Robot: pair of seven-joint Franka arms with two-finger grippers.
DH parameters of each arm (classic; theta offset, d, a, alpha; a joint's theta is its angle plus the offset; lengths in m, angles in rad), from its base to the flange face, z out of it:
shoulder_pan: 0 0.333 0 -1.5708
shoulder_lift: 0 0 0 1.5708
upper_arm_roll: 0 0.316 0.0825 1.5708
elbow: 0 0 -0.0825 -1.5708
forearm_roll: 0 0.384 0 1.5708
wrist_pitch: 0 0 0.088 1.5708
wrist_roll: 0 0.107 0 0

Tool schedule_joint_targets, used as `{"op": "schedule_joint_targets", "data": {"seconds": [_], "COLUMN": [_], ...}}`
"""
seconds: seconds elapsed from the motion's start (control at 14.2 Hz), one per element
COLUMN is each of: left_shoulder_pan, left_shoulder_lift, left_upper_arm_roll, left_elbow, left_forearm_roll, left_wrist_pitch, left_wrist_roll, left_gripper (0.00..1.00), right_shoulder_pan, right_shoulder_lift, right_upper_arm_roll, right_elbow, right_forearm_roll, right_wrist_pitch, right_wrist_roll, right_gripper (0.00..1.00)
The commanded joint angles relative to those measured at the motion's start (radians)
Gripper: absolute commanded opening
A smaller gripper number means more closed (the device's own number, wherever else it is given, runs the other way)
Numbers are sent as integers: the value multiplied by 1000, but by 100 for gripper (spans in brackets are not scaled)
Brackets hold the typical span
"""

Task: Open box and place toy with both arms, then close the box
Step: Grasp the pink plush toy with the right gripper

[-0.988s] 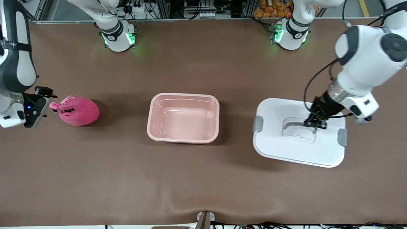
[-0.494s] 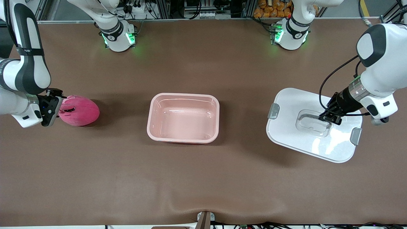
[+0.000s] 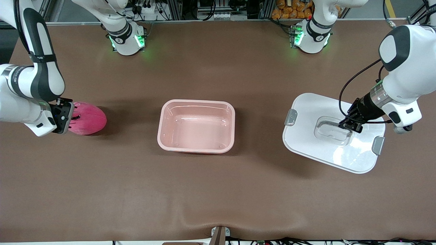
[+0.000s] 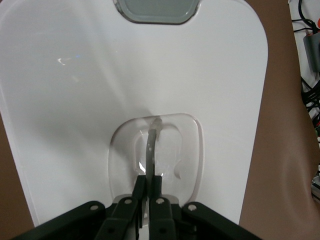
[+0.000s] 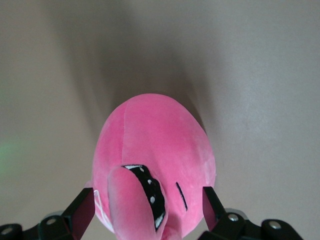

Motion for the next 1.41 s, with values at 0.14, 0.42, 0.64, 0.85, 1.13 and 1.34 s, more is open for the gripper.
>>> {"op": "schedule_joint_targets", "data": {"seconds": [0.14,0.42,0.64,0.85,1.13,1.34], "left_shoulder_pan": [-2,-4,-4,-4,5,11], "left_shoulder_lift": [-23,-26,-35,-26,15,100], "left_upper_arm_roll": [0,-3,-12,-25,-25,-19], "left_elbow": [-4,-6,-4,-6,17,106], "left_forearm_roll": [-6,-6,-4,-4,-4,-9], "left_wrist_pitch": [-32,-39,-65,-66,-23,0], "left_wrist_roll": [13,9,13,36,90,91], "left_gripper": [0,0,0,0,0,0], "right_shoulder_pan": [2,-7,-11,-7,0,5], "right_shoulder_lift": [-24,-32,-35,-39,-39,-36], "right_upper_arm_roll": [2,2,2,2,6,6], "right_elbow": [-36,-33,-28,39,105,177], "right_forearm_roll": [-9,2,5,5,28,62], "right_wrist_pitch": [27,23,17,-80,-180,-282], "right_wrist_roll": [-88,-92,-86,-35,46,132], "right_gripper": [45,0,0,0,0,0]}}
